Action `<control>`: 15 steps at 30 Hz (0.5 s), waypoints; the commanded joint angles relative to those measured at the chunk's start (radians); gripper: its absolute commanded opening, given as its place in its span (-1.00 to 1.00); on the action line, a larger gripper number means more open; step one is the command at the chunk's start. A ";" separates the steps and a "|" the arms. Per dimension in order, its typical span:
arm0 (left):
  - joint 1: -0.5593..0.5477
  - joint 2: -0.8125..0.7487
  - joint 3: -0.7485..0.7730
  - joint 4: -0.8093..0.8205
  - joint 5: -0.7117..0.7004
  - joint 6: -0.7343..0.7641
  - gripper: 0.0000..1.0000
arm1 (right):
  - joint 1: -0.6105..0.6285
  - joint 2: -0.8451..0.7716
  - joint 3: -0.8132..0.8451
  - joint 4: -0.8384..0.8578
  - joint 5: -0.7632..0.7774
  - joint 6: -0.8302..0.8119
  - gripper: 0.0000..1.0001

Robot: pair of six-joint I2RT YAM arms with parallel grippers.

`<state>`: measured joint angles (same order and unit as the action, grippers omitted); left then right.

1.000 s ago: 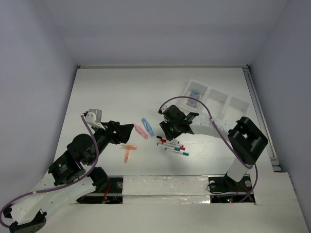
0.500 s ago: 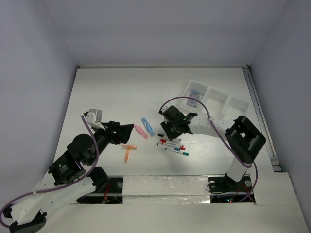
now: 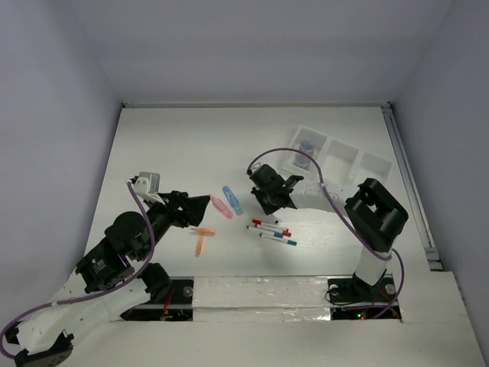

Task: Sort the stationery into containers
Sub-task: Pick up the pen from the center of the board, then place the pen in the storage box.

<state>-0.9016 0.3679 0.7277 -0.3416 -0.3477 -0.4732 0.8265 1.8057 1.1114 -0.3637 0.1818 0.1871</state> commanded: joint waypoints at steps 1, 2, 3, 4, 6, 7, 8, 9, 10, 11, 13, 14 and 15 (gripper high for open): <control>0.001 -0.007 -0.013 0.030 0.009 -0.002 0.47 | 0.006 -0.023 -0.007 0.034 0.084 -0.002 -1.00; 0.001 -0.004 -0.014 0.033 0.010 -0.004 0.48 | 0.006 -0.041 -0.007 0.040 0.094 0.002 -1.00; 0.001 0.000 -0.016 0.038 0.015 -0.004 0.47 | 0.006 -0.061 -0.005 0.054 0.123 0.003 -1.00; 0.001 0.000 -0.017 0.044 0.025 -0.005 0.47 | 0.006 -0.103 -0.004 0.061 0.140 0.006 -1.00; 0.001 0.008 -0.030 0.062 0.047 -0.010 0.48 | 0.006 -0.149 -0.004 0.087 0.188 0.025 -1.00; 0.001 0.011 -0.034 0.087 0.071 -0.010 0.47 | 0.006 -0.195 -0.008 0.098 0.202 0.040 -1.00; 0.001 0.016 -0.042 0.095 0.079 -0.012 0.47 | -0.004 -0.219 -0.013 0.107 0.217 0.051 -1.00; 0.001 0.029 -0.045 0.108 0.085 -0.018 0.47 | -0.004 -0.244 -0.018 0.126 0.246 0.060 -1.00; 0.001 0.035 -0.050 0.118 0.090 -0.021 0.47 | -0.033 -0.270 -0.036 0.135 0.267 0.074 -1.00; 0.001 0.039 -0.056 0.128 0.110 -0.025 0.47 | -0.049 -0.298 -0.047 0.141 0.293 0.101 -1.00; 0.001 0.048 -0.086 0.174 0.154 -0.042 0.47 | -0.093 -0.385 -0.073 0.163 0.335 0.124 -1.00; 0.001 0.051 -0.111 0.193 0.170 -0.050 0.47 | -0.163 -0.411 -0.097 0.169 0.337 0.149 -1.00; 0.001 0.057 -0.123 0.225 0.185 -0.059 0.46 | -0.206 -0.461 -0.113 0.187 0.331 0.159 -1.00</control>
<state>-0.9016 0.4057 0.6441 -0.2344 -0.2379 -0.5014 0.7403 1.4372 1.0443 -0.2554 0.4149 0.2714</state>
